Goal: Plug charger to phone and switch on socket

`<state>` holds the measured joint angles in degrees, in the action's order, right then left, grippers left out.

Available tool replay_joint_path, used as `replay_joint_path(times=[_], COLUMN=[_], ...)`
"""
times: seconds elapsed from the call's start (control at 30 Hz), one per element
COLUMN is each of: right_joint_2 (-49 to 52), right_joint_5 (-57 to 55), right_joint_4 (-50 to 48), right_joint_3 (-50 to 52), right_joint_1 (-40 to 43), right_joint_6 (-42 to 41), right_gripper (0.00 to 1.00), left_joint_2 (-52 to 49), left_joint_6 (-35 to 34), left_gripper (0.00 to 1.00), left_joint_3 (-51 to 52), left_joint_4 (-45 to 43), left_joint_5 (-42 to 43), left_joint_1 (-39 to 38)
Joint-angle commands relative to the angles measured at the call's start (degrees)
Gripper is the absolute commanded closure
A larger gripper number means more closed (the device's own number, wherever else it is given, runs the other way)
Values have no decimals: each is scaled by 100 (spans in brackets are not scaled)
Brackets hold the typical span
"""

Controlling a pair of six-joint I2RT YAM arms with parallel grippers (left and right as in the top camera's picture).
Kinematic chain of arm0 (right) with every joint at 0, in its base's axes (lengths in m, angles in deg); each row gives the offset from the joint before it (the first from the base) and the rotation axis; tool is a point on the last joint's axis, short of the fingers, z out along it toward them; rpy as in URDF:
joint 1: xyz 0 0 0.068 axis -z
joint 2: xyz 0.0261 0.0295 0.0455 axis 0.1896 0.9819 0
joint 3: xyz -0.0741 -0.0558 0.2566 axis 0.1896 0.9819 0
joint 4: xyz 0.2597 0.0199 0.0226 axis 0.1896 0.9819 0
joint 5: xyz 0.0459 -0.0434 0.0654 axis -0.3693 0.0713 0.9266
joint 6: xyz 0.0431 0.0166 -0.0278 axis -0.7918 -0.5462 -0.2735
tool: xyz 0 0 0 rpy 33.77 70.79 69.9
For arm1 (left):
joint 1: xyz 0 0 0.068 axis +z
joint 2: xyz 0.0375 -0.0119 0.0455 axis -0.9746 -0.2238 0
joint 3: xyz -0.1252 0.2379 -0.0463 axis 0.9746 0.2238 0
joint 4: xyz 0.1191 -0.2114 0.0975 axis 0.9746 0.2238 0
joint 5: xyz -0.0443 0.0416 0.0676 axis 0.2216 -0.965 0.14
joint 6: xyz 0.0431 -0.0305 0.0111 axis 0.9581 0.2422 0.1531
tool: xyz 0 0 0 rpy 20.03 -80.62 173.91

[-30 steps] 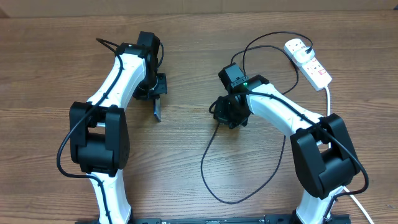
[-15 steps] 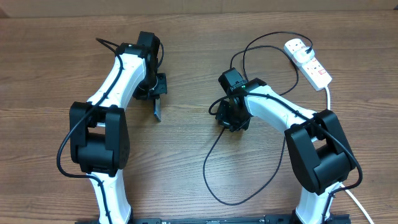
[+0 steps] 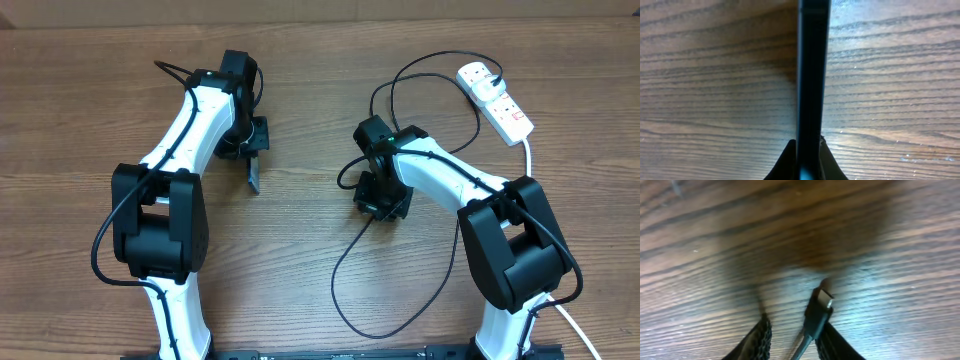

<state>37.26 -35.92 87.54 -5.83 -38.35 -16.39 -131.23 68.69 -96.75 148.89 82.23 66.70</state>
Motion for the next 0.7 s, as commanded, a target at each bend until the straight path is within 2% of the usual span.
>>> replay_joint_path(times=[0.0, 0.03, 0.1, 0.53, 0.6, 0.67], right_joint_2=[173, 173, 173, 173, 173, 173], right_joint_5=[-374, -503, -769, -990, -859, -625], right_joint_4=[109, 229, 463, 859, 914, 957], right_joint_3=[35, 7, -66, -105, -105, -105], right_joint_1=[15, 15, 17, 20, 46, 98], right_joint_6=[-55, -59, -68, -136, 146, 472], right_gripper=[65, 62, 50, 48, 30, 26], left_joint_2=[-50, -50, -50, -50, -50, -50], left_joint_6=[-50, -50, -44, -33, -33, -35], left_gripper=[96, 96, 96, 96, 96, 96], left_joint_3=[44, 44, 44, 44, 44, 44], left_joint_4=[-79, -85, -98, -83, -70, -70], left_joint_5=[149, 146, 146, 149, 149, 149], left_joint_1=[22, 22, 22, 22, 22, 22])
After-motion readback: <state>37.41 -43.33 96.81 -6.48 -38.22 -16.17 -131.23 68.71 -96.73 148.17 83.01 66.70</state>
